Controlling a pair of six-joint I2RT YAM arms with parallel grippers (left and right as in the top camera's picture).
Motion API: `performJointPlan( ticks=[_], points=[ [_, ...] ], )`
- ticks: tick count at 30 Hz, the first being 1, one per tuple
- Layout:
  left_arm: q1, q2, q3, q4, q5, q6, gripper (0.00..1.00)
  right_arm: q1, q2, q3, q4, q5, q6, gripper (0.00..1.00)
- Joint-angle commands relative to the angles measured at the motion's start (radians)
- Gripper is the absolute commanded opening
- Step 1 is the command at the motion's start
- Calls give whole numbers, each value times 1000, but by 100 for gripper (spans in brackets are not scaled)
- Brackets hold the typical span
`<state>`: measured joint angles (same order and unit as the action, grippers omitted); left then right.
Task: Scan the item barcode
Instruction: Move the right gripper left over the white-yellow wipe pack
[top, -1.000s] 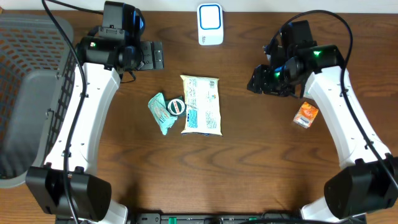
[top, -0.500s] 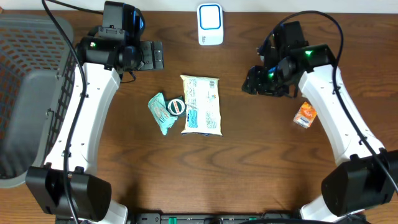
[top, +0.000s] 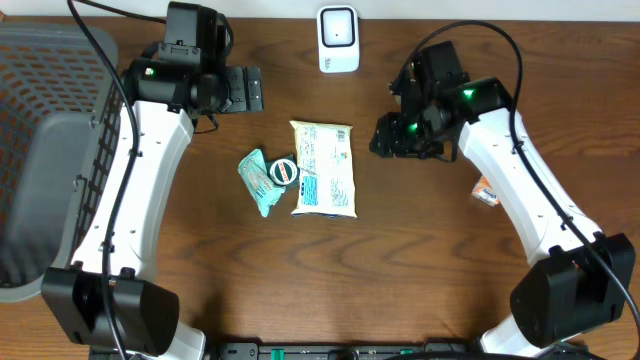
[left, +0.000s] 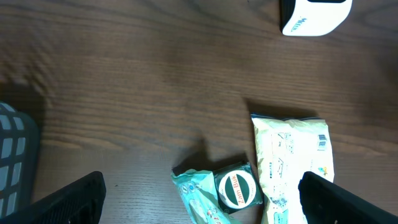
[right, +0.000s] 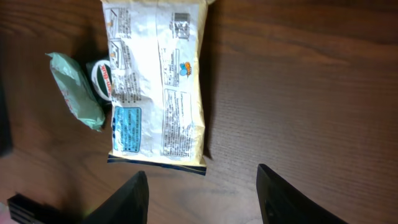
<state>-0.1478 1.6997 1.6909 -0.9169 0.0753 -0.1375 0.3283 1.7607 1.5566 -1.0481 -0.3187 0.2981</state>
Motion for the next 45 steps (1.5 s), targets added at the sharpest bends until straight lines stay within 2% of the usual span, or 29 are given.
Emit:
performJointPlan(
  ticks=[1,45],
  points=[
    [1,-6,9,-3,-6,-5,98,14,7,-11,9,-5,20,50],
    [1,-6,9,-3,-6,-5,98,73,7,-13,48,-5,20,51]
  ],
)
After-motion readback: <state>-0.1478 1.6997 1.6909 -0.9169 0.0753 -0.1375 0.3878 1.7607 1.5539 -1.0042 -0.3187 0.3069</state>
